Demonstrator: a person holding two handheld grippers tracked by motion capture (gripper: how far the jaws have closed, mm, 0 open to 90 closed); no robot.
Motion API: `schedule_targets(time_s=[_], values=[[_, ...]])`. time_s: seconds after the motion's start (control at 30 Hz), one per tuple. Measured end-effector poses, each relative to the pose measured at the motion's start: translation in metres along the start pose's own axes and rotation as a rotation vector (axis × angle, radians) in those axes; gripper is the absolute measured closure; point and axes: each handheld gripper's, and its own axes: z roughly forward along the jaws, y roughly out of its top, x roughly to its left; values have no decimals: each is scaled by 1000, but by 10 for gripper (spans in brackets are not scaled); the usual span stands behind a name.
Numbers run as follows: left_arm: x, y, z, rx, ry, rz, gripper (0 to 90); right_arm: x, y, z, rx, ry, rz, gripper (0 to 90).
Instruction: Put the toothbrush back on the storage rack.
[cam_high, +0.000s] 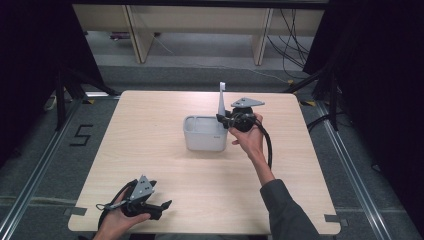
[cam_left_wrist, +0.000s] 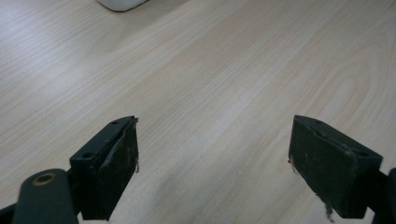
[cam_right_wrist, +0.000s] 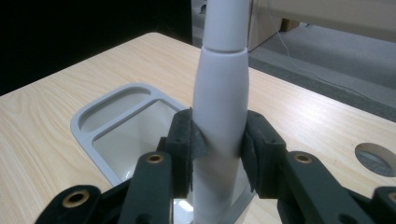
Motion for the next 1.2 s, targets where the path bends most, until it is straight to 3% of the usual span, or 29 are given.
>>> schedule_targets(time_s=[0.17, 0.27, 0.37, 0.53, 0.6, 0.63, 0.67, 0.7, 0.9, 0.93, 1.2], values=[[0, 0, 0, 2, -3, -3, 154, 2, -2, 0, 25, 2, 18, 664], [0, 0, 0, 3, 0, 4, 154, 1, -2, 2, 9, 9, -14, 665], [0, 0, 0, 3, -1, 5, 154, 2, -3, 2, 20, 0, 6, 665], [0, 0, 0, 3, -4, 0, 154, 1, -4, 2, 23, -16, -17, 667], [0, 0, 0, 5, -2, 6, 154, 3, -5, 2, 34, -4, 15, 667], [0, 0, 0, 4, -1, 2, 154, 1, -5, 3, 34, 6, -19, 669], [0, 0, 0, 4, -1, 2, 154, 1, -5, 3, 34, 6, -19, 669], [0, 0, 0, 3, 0, 4, 154, 3, -5, 2, 37, -11, 10, 669], [0, 0, 0, 6, -3, 6, 154, 2, -5, 3, 35, -10, 3, 677], [0, 0, 0, 6, -3, 4, 154, 2, -5, 3, 12, -21, 8, 618], [0, 0, 0, 4, 0, 5, 154, 2, -3, -1, -6, -14, 24, 513]])
